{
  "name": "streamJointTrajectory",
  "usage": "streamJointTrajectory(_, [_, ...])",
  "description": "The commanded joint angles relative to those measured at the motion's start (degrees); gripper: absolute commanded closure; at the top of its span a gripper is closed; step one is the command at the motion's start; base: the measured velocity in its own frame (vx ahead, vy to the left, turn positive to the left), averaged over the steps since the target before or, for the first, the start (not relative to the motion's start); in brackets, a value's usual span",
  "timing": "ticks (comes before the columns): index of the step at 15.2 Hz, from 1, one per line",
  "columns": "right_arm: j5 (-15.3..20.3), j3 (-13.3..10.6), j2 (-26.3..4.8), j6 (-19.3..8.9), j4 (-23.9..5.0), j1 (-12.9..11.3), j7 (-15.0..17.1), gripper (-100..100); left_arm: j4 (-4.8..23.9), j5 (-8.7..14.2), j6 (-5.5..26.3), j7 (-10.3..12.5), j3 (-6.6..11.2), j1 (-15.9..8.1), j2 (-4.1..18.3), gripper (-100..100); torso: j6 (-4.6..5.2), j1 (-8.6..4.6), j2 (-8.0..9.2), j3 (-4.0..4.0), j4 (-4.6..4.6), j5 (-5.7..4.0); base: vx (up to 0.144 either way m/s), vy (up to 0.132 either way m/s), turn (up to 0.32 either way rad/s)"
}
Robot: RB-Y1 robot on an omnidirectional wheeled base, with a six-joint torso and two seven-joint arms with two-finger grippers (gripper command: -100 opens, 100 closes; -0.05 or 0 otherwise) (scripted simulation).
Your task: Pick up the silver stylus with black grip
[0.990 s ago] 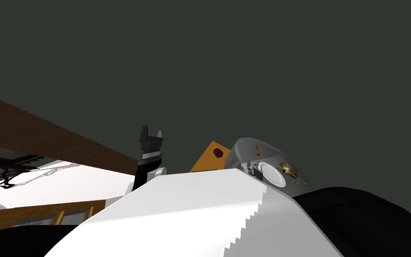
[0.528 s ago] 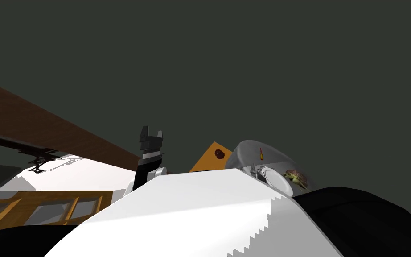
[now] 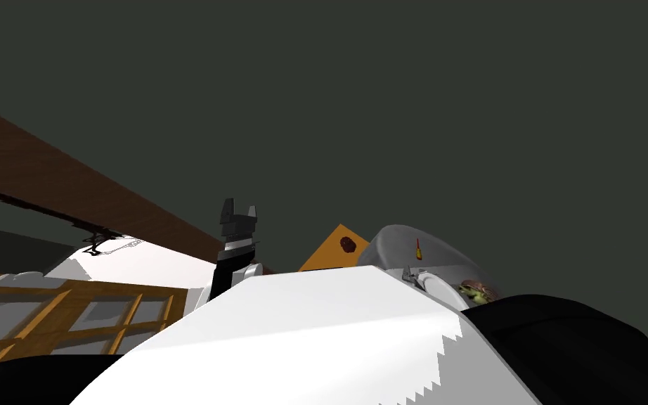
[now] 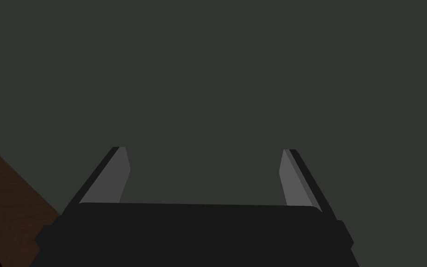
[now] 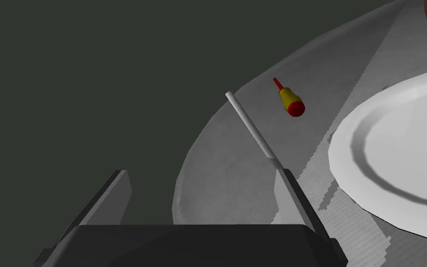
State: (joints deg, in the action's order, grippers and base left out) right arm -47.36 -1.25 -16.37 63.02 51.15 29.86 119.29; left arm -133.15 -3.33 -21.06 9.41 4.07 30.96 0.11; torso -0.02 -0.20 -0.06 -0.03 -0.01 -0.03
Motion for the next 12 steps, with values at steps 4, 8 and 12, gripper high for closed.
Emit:
streamJointTrajectory(4, [-2.2,-0.1,0.0,1.0,-2.9,0.0,5.9,-100,0.0,0.0,0.0,0.0,0.00,0.0,0.0,0,0.02,-0.02,-0.01,-0.01,0.00,-0.01,0.017,-0.045,0.107])
streamJointTrajectory(8, [-4.2,-0.1,-0.2,1.9,-5.8,0.0,10.6,-100,0.0,0.0,0.0,0.0,0.01,0.0,0.0,0,0.03,0.00,-0.02,-0.02,-0.01,-0.01,0.017,-0.040,0.101])
streamJointTrajectory(12, [-5.6,-0.2,-0.3,2.6,-7.8,0.0,13.9,-100,0.0,0.0,0.0,0.0,0.00,0.0,0.0,0,0.02,0.01,-0.03,-0.02,-0.01,-0.01,0.016,-0.040,0.102])
